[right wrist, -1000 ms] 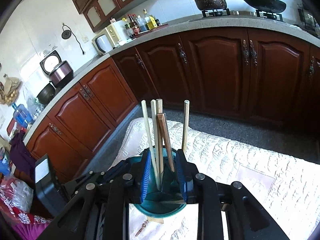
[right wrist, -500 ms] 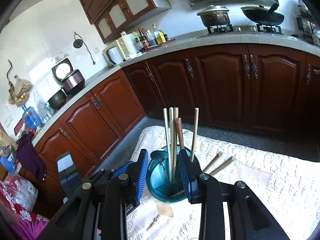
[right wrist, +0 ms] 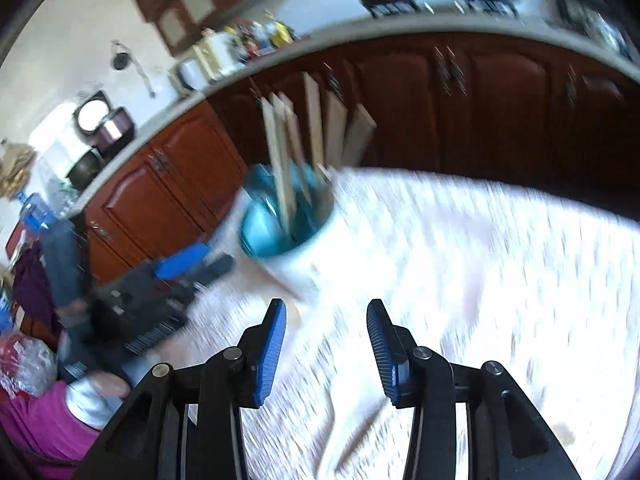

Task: Organize utensils
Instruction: 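Move both tools down to the white plastic spoon and gold fork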

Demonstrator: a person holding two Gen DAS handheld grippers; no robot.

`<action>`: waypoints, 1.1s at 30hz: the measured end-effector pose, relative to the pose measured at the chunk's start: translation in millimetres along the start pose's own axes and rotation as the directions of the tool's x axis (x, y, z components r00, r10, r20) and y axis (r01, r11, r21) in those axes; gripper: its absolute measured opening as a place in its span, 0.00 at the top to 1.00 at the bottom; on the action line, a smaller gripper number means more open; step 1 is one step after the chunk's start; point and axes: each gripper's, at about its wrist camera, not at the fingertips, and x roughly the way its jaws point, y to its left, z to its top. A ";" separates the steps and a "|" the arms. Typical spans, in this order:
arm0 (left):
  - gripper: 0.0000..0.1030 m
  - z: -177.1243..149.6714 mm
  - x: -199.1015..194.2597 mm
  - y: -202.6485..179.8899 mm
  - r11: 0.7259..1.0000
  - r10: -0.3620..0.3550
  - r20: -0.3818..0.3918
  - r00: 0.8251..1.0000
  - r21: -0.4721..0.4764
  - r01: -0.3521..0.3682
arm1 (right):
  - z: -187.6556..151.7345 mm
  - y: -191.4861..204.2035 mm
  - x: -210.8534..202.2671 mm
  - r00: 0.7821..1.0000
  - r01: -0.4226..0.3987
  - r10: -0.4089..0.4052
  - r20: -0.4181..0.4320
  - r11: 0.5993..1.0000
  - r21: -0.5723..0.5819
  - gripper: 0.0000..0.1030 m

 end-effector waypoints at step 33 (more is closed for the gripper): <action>0.49 -78.0 57.3 -49.3 0.990 -0.137 -0.328 0.935 -0.023 0.137 | -120.1 -77.9 52.7 0.989 0.054 -0.018 -0.149 0.968 0.244 0.40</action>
